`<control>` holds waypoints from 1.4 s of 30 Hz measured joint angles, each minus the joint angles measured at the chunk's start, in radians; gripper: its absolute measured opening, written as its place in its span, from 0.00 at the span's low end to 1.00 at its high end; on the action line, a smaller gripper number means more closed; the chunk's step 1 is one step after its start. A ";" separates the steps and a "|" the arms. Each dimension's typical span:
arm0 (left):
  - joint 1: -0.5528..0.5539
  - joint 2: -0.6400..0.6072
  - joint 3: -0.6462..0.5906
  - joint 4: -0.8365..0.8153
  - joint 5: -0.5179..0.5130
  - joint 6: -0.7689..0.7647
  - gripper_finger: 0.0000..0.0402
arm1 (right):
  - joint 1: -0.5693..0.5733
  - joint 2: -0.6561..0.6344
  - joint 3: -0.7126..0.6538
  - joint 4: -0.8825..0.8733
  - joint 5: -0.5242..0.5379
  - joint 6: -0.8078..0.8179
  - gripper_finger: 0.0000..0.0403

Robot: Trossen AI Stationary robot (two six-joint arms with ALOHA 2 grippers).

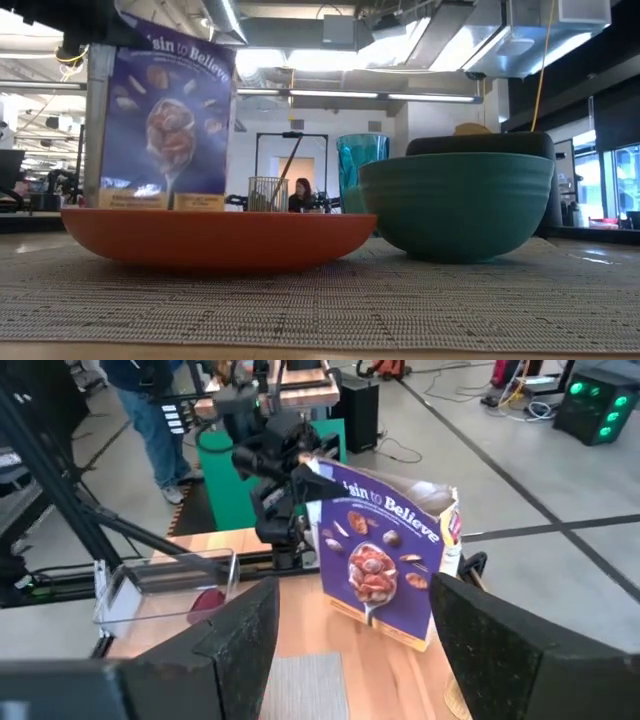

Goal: Arrange a breakfast setting
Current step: Pour the cereal into the blue bowl from the cereal box

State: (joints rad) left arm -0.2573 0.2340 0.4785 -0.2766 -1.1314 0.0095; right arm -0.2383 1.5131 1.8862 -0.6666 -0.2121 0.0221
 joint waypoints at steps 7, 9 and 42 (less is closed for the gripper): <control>0.000 -0.036 -0.056 -0.003 -0.069 -0.008 0.00 | -0.020 0.000 0.000 0.002 -0.020 0.004 0.62; 0.003 -0.044 -0.057 -0.004 -0.078 -0.001 0.00 | -0.019 0.000 0.000 0.009 -0.024 0.004 0.62; 0.306 -0.046 -0.091 0.032 0.107 0.104 0.00 | -0.018 0.001 0.000 0.048 -0.061 0.010 0.62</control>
State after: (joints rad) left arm 0.0486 0.1882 0.3878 -0.2444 -1.0241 0.1132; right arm -0.2562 1.5139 1.8858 -0.6190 -0.2728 0.0322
